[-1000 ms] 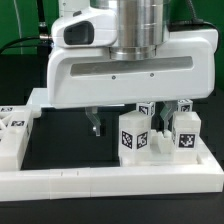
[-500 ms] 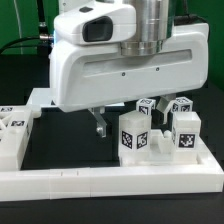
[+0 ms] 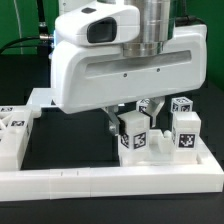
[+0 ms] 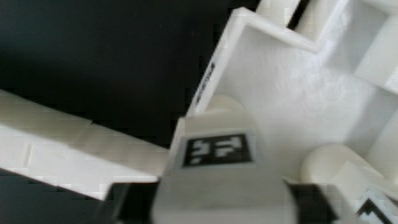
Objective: Assemble chair
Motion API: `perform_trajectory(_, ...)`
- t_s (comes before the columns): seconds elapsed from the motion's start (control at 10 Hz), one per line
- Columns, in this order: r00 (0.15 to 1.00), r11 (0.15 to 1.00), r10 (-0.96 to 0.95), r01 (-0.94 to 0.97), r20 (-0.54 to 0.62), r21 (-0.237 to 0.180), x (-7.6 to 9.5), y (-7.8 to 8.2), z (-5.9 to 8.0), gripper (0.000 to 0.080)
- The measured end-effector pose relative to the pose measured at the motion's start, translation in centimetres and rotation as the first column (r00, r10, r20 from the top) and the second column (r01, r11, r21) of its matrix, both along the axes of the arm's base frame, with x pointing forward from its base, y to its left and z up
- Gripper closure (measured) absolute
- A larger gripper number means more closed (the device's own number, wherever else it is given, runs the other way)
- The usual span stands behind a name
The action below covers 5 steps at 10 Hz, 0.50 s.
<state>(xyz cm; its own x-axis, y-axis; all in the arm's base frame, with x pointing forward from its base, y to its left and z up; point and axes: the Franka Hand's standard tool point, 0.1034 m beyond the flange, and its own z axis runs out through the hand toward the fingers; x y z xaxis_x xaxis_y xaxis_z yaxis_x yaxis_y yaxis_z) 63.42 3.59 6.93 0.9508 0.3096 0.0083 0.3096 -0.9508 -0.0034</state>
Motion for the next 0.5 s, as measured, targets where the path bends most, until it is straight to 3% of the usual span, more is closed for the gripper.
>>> perform_trajectory(0.2, 0.999, 0.999, -0.04, 0.04, 0.0, 0.001, 0.0, 0.01, -0.01, 0.051)
perform_trajectory(0.5, 0.921, 0.921, -0.389, 0.389, -0.006, 0.015, 0.03, 0.1, -0.03, 0.051)
